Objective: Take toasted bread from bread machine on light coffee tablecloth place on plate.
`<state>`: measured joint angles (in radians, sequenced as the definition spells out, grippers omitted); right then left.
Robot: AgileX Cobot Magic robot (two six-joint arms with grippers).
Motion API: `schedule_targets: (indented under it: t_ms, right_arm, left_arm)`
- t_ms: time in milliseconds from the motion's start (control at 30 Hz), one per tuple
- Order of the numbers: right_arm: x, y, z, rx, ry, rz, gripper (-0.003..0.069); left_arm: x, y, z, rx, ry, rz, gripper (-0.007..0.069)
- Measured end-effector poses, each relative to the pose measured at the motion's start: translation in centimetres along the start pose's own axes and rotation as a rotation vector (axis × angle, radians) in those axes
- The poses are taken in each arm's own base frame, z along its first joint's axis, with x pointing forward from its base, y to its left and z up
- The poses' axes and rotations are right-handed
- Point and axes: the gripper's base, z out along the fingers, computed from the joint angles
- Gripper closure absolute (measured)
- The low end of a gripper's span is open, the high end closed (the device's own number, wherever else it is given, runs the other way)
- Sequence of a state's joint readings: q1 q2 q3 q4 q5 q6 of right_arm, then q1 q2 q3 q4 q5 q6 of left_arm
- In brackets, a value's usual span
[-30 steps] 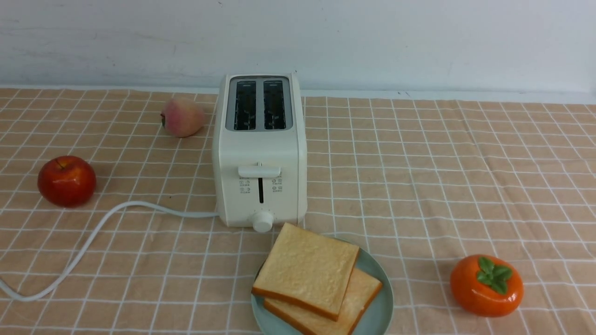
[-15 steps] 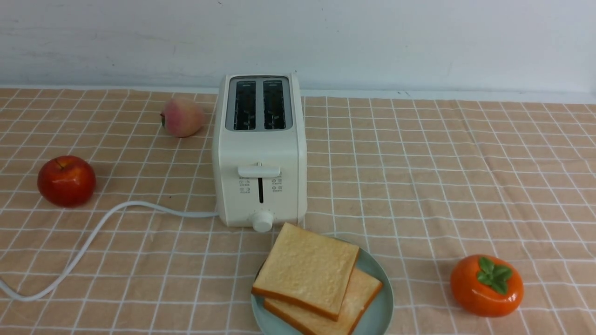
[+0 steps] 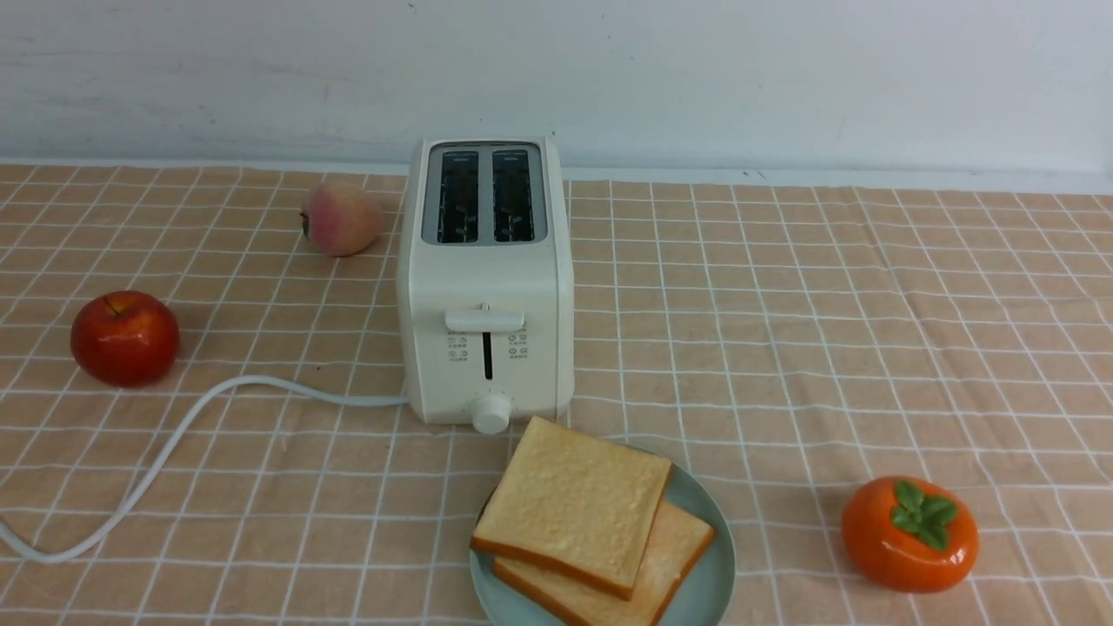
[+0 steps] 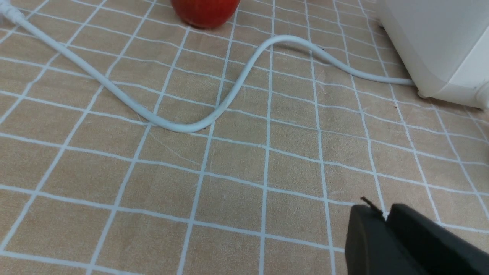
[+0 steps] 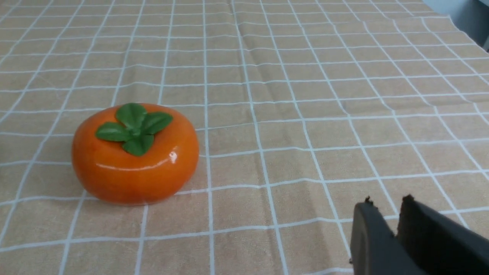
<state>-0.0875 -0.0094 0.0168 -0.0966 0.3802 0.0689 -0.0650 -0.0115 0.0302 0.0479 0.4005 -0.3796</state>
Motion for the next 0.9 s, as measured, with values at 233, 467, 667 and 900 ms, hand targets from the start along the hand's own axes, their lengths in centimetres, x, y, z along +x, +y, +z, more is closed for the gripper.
schedule_targets:
  t_ms: [233,467,667,900]
  right_arm:
    - [0.01,-0.01,0.00,0.001,0.001,0.000,0.0530]
    - [0.01,-0.01,0.00,0.001,0.001,0.000,0.0522]
    - [0.01,-0.01,0.00,0.001,0.001,0.000,0.0514]
    - [0.01,-0.01,0.00,0.001,0.001,0.000,0.0506]
  left_arm:
    - [0.00,0.00,0.00,0.000,0.000,0.000,0.0552]
    - [0.00,0.00,0.00,0.000,0.000,-0.001,0.0546]
    - [0.00,-0.01,0.00,0.001,0.000,-0.002,0.0540]
    - [0.00,-0.01,0.00,0.001,0.000,-0.002,0.0533]
